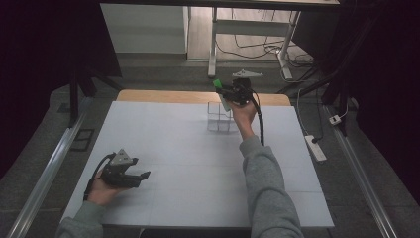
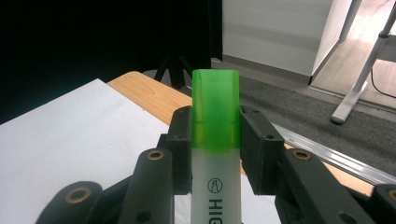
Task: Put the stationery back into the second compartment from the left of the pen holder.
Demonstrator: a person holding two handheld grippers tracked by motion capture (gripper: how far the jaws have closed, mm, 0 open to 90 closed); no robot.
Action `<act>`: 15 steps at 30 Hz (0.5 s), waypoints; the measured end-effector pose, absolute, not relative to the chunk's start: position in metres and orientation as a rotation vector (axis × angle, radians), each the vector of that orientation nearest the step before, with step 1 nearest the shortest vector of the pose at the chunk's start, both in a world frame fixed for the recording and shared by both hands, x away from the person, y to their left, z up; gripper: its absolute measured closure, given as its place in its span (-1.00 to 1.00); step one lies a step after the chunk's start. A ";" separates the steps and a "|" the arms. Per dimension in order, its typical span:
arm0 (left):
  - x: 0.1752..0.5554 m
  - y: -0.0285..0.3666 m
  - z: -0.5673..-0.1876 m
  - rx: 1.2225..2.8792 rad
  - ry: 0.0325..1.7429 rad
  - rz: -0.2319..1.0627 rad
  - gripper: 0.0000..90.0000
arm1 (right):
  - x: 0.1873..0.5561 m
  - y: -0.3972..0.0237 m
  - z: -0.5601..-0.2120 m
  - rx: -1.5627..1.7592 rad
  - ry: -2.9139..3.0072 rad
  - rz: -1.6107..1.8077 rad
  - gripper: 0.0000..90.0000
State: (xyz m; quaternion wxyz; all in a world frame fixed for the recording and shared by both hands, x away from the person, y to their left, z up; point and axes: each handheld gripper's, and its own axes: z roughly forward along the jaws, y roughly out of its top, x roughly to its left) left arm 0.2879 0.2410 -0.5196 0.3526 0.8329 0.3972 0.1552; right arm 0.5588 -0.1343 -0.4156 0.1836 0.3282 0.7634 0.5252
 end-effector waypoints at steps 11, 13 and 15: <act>0.289 0.240 -0.521 2.163 1.026 0.400 -0.39 | 0.559 -0.135 -0.418 0.942 2.160 1.473 0.23; 0.289 0.240 -0.521 2.164 1.026 0.400 -0.39 | 0.558 -0.135 -0.418 0.937 2.170 1.460 0.20; 0.289 0.240 -0.521 2.168 1.024 0.398 -0.39 | 0.557 -0.135 -0.417 0.932 2.186 1.452 0.18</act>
